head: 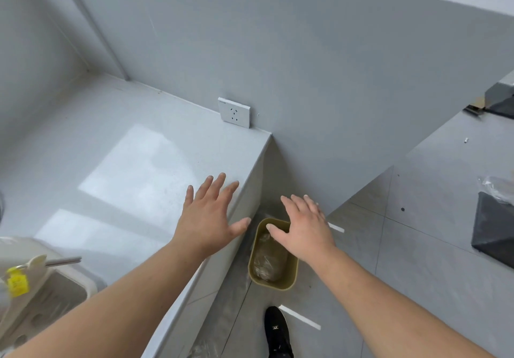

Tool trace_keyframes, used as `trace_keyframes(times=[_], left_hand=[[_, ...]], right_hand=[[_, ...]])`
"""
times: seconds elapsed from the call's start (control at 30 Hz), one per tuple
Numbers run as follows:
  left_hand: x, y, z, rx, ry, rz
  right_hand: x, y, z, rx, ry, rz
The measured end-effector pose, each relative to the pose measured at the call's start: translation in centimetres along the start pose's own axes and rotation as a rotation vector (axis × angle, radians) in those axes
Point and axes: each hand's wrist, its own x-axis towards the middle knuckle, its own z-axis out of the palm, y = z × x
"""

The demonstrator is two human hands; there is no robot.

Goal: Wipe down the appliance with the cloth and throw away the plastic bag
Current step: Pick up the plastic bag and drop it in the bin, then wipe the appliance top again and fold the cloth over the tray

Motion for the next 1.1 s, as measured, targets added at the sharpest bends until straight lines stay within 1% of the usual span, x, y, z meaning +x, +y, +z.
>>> trace_keyframes(times=[0.43,0.6,0.73,0.97,1.1], left_hand=[[-3.4,-0.3,-11.2,0.06,0.178,-0.041],[-5.3,-1.0,-16.8,0.079,0.283,-0.062],[-7.2,-1.9,-20.7,0.111,0.359,-0.08],[-11.5,-4.3,-25.2,0.136,0.438,-0.131],[-14.7,-6.4,-27.1,0.15,0.472,-0.194]], right_hand=[[-0.7,-6.4,-12.4,-0.061,0.171,-0.176],[-0.6,-10.3,-17.5,-0.066,0.251,-0.231],[-0.9,-13.9,-21.1,-0.059,0.312,-0.308],[-1.9,-20.2,-25.0,-0.049,0.354,-0.429],[-2.8,-24.0,-26.4,-0.066,0.359,-0.509]])
